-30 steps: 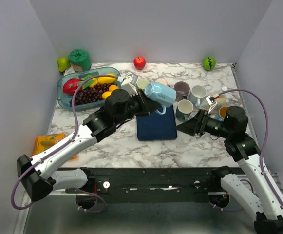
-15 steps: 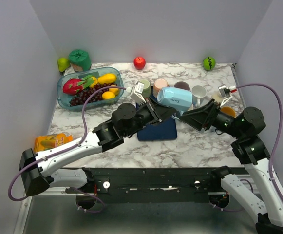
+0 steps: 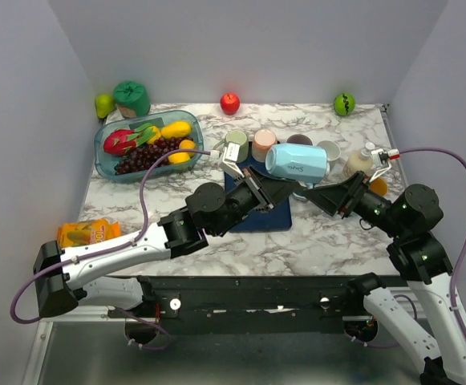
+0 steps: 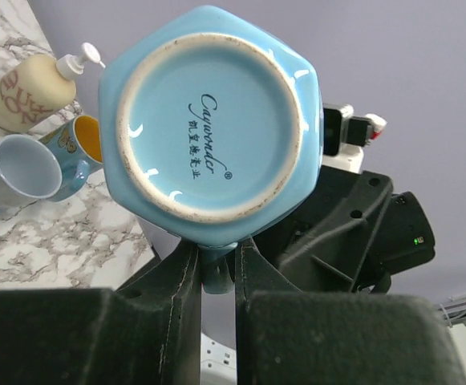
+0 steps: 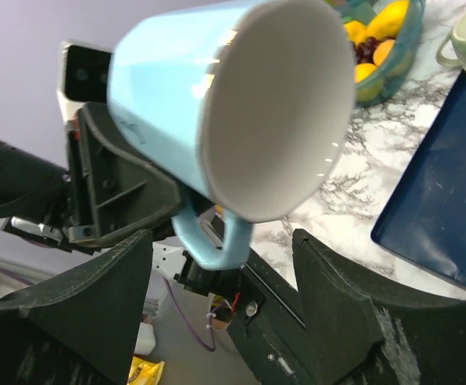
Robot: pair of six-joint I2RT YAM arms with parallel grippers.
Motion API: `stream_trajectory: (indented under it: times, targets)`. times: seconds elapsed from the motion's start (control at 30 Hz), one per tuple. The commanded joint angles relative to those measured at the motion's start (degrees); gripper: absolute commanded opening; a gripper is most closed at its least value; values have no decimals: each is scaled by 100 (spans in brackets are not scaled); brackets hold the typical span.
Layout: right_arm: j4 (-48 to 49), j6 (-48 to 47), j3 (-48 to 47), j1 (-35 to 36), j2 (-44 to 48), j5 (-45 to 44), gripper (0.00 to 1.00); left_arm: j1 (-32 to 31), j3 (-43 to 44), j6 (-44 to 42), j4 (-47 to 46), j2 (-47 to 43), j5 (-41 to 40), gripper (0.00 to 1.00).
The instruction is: Turn the mug right side up
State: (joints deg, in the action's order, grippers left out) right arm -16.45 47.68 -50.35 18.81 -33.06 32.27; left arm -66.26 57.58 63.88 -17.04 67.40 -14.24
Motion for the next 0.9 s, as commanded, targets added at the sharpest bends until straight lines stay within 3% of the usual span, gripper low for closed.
stream_trajectory:
  times: [0.0,0.17,0.53,0.63,0.87]
  targets:
    - [-368,22,-159,44,19,-327,74,-194,16,-235,-977,-332,-422,0]
    - [-88,180,-133,44,-60,-107,65,-282,16,-183,-1240,-254,-220,0]
    - [484,856,42,44,-52,420,55,-511,-10,-271,-1926,63,-53,0]
    - [564,927,43,44,1,429,45,-537,-72,-288,-1988,81,-61,0]
    - [292,796,-63,35,71,324,1,-546,-186,-314,-1558,-7,-123,0]
